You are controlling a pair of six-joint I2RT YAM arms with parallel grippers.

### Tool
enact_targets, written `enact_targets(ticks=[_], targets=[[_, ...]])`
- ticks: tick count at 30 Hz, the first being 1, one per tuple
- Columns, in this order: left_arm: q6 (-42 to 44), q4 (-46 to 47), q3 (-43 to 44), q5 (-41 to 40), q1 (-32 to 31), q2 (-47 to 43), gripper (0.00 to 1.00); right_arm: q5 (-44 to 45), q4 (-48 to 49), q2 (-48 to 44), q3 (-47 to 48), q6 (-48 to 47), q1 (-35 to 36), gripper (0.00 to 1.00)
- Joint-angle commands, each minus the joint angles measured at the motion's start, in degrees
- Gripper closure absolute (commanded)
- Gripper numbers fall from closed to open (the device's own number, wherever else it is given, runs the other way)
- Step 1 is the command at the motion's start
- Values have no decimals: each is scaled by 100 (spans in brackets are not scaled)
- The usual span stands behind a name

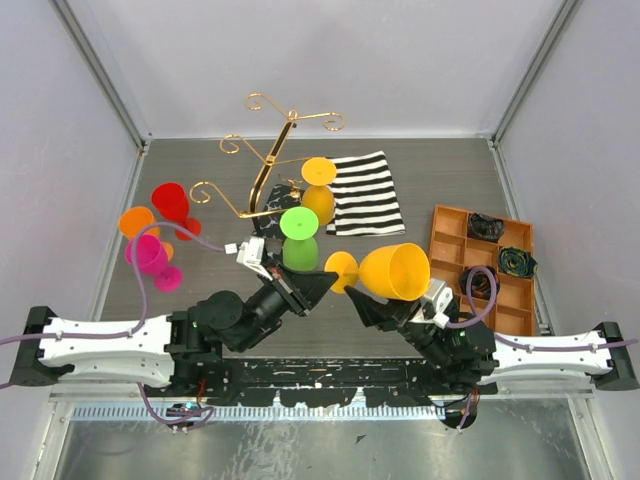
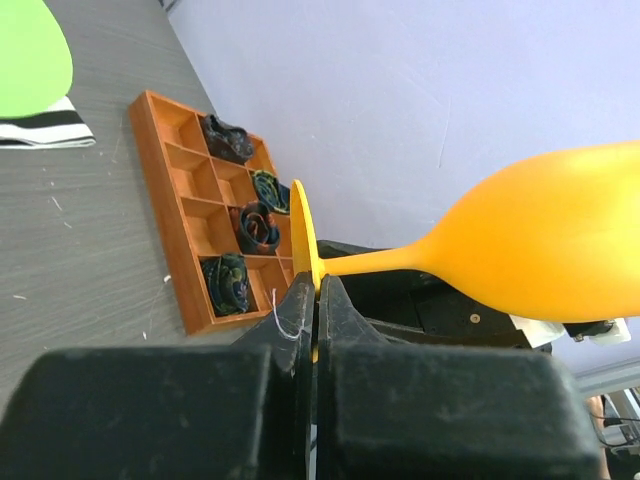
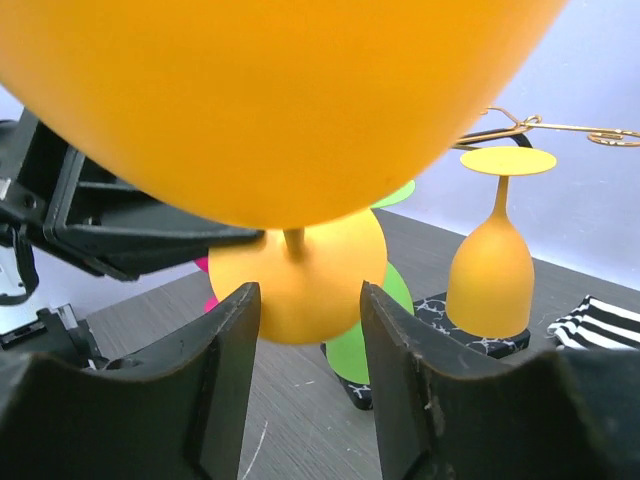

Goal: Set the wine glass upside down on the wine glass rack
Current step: Turn the wine glass upside down at the wine rack.

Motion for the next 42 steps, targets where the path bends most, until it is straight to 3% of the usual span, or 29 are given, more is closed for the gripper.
enact_targets(ticks=[1, 5, 12, 22, 29, 34, 38, 42], targets=[[464, -206, 193, -185, -28, -153, 100, -49, -317, -271, 122, 197, 24, 48], [788, -572, 386, -257, -24, -356, 100, -33, -888, -511, 182, 377, 26, 47], [2068, -2091, 1119, -810, -21, -985, 100, 116, -2401, -780, 410, 1127, 24, 44], [3646, -3915, 2297, -1699, -20, -1278, 100, 798, -3681, -814, 787, 2133, 21, 37], [5042, -4609, 2817, -1769, -18, -1113, 100, 1510, -6260, 172, 2162, 3862, 24, 29], [5759, -4992, 3089, -1630, -22, -910, 100, 943, -7360, 815, 2975, 4547, 21, 25], [6164, -5257, 3156, -1376, -24, -908, 100, -323, -7417, 1000, 3209, 4074, 27, 25], [6473, -5309, 3129, -1439, -15, -1016, 100, -572, -7490, 928, 3334, 3805, 24, 24]])
